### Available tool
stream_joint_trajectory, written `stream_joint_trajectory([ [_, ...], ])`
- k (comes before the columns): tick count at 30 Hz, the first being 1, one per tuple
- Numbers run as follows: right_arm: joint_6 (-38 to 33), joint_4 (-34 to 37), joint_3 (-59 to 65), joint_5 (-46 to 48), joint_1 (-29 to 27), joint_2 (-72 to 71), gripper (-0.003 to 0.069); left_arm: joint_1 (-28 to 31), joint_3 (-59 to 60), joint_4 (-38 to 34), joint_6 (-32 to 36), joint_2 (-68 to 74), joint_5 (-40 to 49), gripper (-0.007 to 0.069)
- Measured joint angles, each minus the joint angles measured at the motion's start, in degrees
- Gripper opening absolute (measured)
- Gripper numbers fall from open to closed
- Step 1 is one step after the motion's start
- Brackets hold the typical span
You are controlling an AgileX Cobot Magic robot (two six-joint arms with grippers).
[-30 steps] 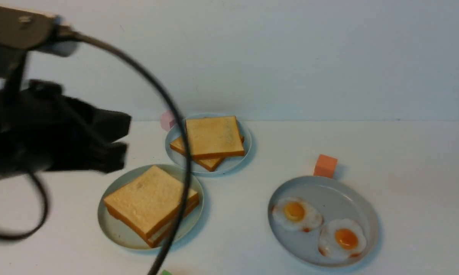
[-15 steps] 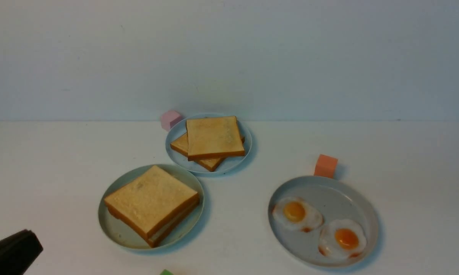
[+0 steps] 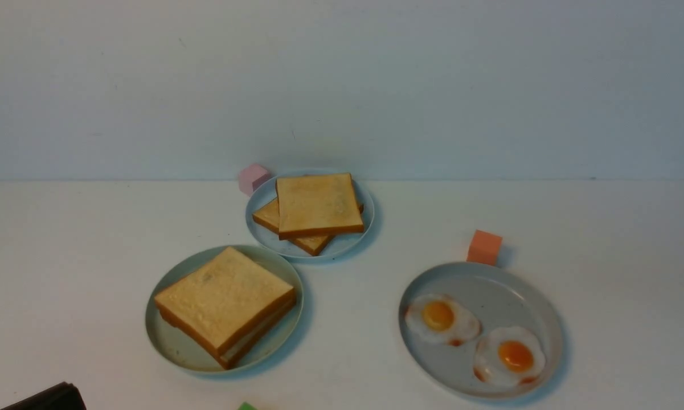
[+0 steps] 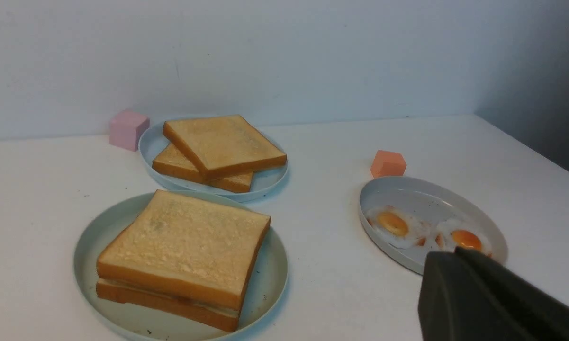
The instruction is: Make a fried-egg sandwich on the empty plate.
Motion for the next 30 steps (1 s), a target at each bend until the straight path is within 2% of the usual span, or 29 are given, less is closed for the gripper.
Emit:
stream_joint_trajectory([
  [5, -0.17, 0.05, 5.16, -0.49, -9.93, -4.06, 0.0118, 0.0, 0.0, -0.06, 0.0, 0.0, 0.0, -0.0013],
  [7, -2.79, 0.05, 9.68, -3.58, -15.74, -7.37, 0.0093, 0.0, 0.0, -0.06, 0.0, 0.0, 0.0, -0.0013],
  [8, -2.79, 0.05, 10.23, -4.05, -16.35, -7.75, 0.009, 0.0, 0.0, -0.06, 0.0, 0.0, 0.0, -0.0013],
  [12, -11.87, 2.56, 26.66, -19.5, -30.59, -16.8, 0.0004, 0.0, 0.0, -0.06, 0.0, 0.0, 0.0, -0.0013],
  [15, -14.38, 5.29, 40.94, -31.96, -40.01, -24.07, -0.0012, 0.0, 0.0, -0.06, 0.0, 0.0, 0.0, -0.0013],
  [20, -14.61, 8.04, 55.86, -42.4, -46.7, -32.92, -0.0012, 0.0, 0.0, -0.06, 0.0, 0.0, 0.0, -0.0013],
  [30, -14.85, 8.43, 58.75, -37.62, -48.68, -37.66, -0.0012, 0.0, 0.0, -0.06, 0.0, 0.0, 0.9, -0.0013],
])
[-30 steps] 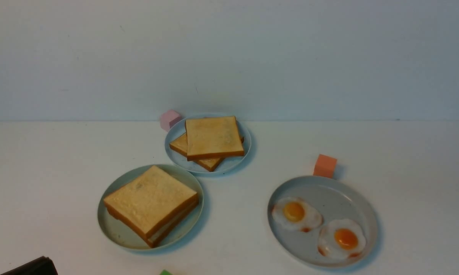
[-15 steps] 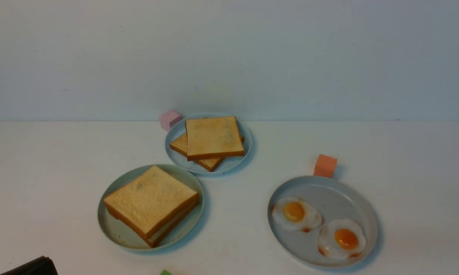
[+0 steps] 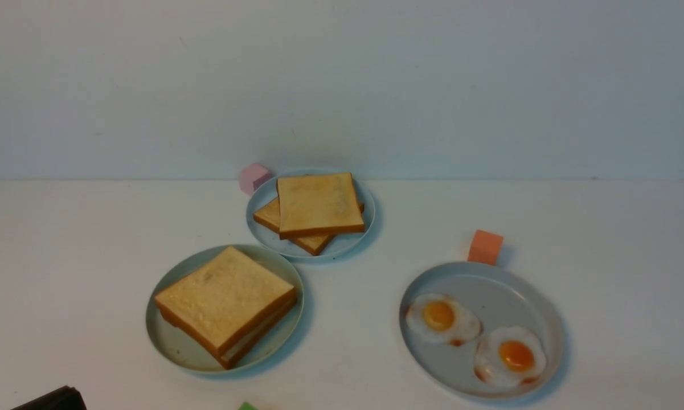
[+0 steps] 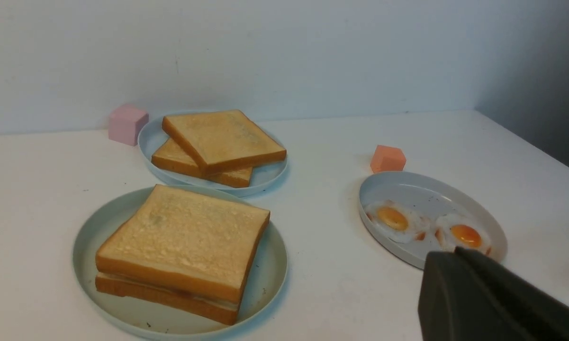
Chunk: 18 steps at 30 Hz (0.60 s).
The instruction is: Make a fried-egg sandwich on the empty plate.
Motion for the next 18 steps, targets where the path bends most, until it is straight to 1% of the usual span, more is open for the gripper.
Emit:
stream_joint_trajectory([
  [18, 0.0, 0.18, -0.01, 0.18, 0.0, 0.0, -0.0006, 0.0, 0.0, 0.0, 0.0, 0.0, 0.3, -0.0006],
])
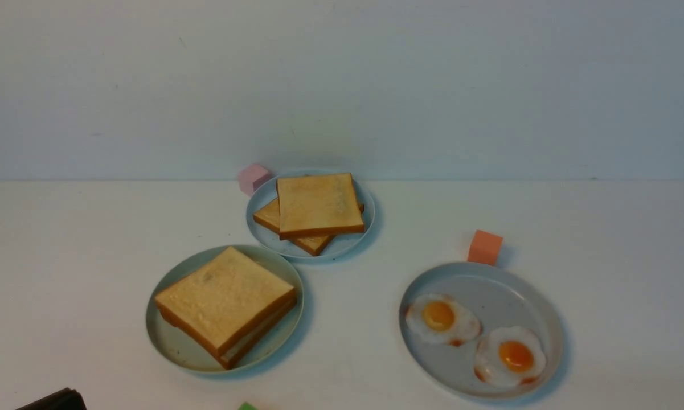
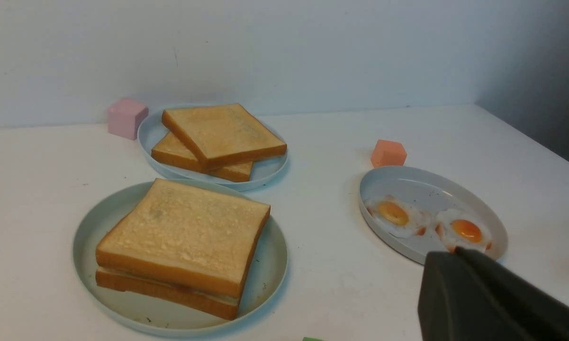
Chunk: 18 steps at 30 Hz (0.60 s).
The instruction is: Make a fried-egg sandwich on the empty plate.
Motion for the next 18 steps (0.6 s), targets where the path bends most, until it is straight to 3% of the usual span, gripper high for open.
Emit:
stream_joint_trajectory([
  [12, 0.0, 0.0, -0.05, 0.15, 0.0, 0.0, -0.0003, 1.35, 0.0, 2.54, -0.23, 0.0, -1.07, 0.0003],
  [18, 0.0, 0.0, -0.05, 0.15, 0.0, 0.0, 0.0, 13.55, 0.08, 6.96, -3.21, -3.76, 0.07, -0.0013],
])
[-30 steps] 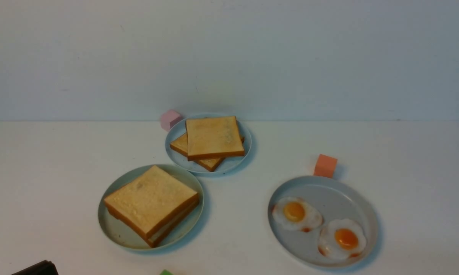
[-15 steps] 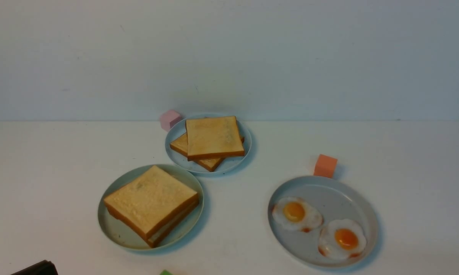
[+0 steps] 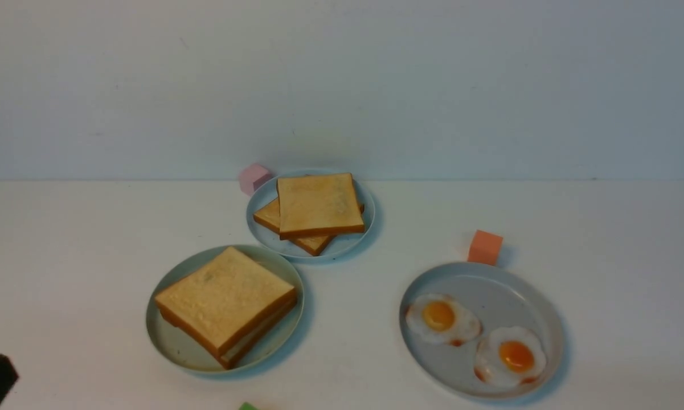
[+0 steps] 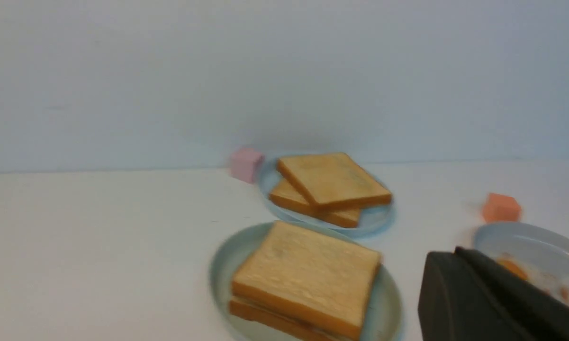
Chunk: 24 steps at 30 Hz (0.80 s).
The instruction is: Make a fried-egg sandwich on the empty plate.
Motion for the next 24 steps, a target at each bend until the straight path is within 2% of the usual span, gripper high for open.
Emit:
stream_joint_trajectory([
  [3, 0.0, 0.0, 0.0, 0.0, 0.0, 0.0, 0.0004, 8.88, 3.06, 0.4, -0.96, -3.93, 4.0, -0.0013],
  [5, 0.0, 0.04, 0.0, 0.0, 0.0, 0.0, 0.0005, 11.81, 6.11, 0.53, -2.06, -4.68, 5.71, -0.0013],
  [12, 0.0, 0.04, 0.0, 0.0, 0.0, 0.0, 0.0008, 13.09, 11.12, 0.53, -6.51, -4.69, 9.59, -0.0013],
  [24, 0.0, 0.04, 0.0, 0.0, 0.0, 0.0, 0.0016, 13.21, 11.13, 0.53, -7.01, -4.69, 9.76, -0.0013],
])
